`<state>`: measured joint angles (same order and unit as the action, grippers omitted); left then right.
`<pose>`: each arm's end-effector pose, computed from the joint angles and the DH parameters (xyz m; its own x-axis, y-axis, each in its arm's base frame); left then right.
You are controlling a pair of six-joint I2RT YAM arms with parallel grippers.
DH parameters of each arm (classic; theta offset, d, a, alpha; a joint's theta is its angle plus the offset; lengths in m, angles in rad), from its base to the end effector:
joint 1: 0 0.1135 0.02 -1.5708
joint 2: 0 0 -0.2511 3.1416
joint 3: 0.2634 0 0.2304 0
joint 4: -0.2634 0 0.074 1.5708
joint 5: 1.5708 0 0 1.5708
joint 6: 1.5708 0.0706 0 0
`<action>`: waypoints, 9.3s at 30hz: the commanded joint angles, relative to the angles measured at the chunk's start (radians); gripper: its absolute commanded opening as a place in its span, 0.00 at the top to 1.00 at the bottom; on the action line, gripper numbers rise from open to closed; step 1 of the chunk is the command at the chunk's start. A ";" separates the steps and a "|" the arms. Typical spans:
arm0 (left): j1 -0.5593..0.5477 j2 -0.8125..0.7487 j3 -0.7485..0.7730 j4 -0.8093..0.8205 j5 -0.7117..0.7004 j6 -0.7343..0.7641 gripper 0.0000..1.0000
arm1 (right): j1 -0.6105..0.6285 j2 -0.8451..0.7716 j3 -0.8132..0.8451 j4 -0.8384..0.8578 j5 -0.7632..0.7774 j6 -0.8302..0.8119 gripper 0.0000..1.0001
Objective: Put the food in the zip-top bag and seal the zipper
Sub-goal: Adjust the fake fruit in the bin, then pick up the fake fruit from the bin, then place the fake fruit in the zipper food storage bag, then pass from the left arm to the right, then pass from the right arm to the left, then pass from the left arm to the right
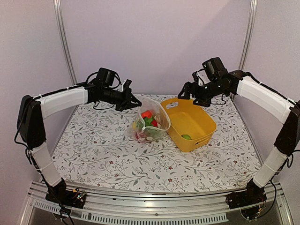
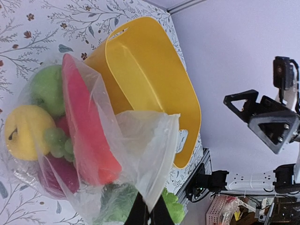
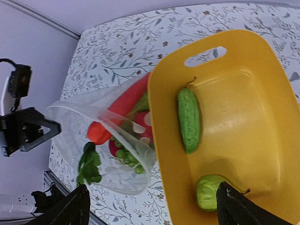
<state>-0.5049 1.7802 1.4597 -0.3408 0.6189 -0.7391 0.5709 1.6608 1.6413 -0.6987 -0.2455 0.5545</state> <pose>0.3355 -0.2322 0.2652 -0.9326 -0.1115 -0.3433 0.2253 0.5633 -0.7949 0.3049 0.2162 0.3255 -0.8278 0.0754 -0.5560 -0.2850 0.7970 0.5324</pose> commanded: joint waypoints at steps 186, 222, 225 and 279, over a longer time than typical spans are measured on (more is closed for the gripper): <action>0.041 -0.573 -0.278 0.105 -0.304 0.362 0.42 | 0.437 0.282 0.257 -0.118 0.061 -0.785 1.00; -0.074 -0.673 -0.745 0.320 -0.078 0.554 0.68 | 0.461 0.348 0.367 -0.157 -0.053 -0.715 0.98; -0.076 -0.655 -0.751 0.383 -0.096 0.556 0.80 | 0.461 0.349 0.364 -0.161 -0.053 -0.717 0.98; -0.135 -0.875 -0.797 0.214 -0.225 0.616 0.77 | 0.460 0.418 0.460 -0.068 -0.229 -0.683 1.00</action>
<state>-0.6350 0.9253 0.6876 -0.1658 0.4095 -0.1062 1.0286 2.1105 2.0987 -0.7906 -0.4591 -0.1459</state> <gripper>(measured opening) 0.273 0.007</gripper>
